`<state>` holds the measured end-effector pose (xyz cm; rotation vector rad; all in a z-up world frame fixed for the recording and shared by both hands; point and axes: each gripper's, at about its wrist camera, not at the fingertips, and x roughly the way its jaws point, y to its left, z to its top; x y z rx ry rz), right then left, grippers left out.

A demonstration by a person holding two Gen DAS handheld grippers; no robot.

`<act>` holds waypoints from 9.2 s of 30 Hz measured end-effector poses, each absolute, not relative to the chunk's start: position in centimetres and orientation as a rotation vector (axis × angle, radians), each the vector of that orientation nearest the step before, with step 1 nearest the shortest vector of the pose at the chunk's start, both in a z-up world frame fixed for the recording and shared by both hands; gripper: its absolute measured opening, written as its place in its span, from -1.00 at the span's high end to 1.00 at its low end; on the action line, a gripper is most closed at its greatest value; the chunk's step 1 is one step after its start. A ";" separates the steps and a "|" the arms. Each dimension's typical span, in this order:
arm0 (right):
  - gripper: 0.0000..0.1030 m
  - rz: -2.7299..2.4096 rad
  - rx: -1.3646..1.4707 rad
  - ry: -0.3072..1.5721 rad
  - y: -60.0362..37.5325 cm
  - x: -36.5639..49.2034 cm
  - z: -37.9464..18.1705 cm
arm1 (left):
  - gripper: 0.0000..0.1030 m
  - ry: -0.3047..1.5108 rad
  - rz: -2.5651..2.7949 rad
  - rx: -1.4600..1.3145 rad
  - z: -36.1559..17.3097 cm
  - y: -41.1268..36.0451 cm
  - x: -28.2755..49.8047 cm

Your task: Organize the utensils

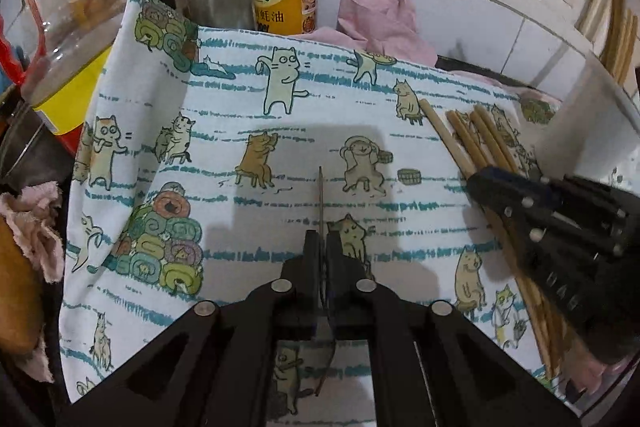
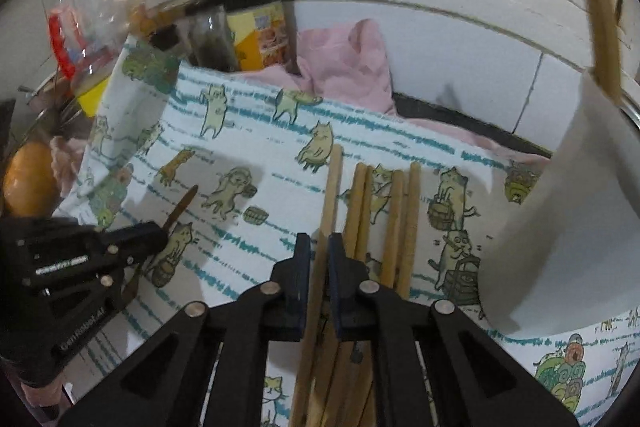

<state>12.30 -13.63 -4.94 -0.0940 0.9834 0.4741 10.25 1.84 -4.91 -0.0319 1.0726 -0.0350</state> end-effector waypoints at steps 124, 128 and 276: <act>-0.26 0.048 0.586 0.167 -36.9 7.1 8.2 | 0.47 0.446 -0.568 -0.059 5.4 -16.0 10.9; -0.37 0.063 0.596 0.121 -37.3 6.1 8.9 | 0.12 0.346 -0.529 -0.075 7.5 -14.3 9.1; 0.87 0.519 -0.065 0.755 -17.2 11.1 0.2 | 0.88 0.766 -0.201 -0.067 -1.7 -0.5 11.4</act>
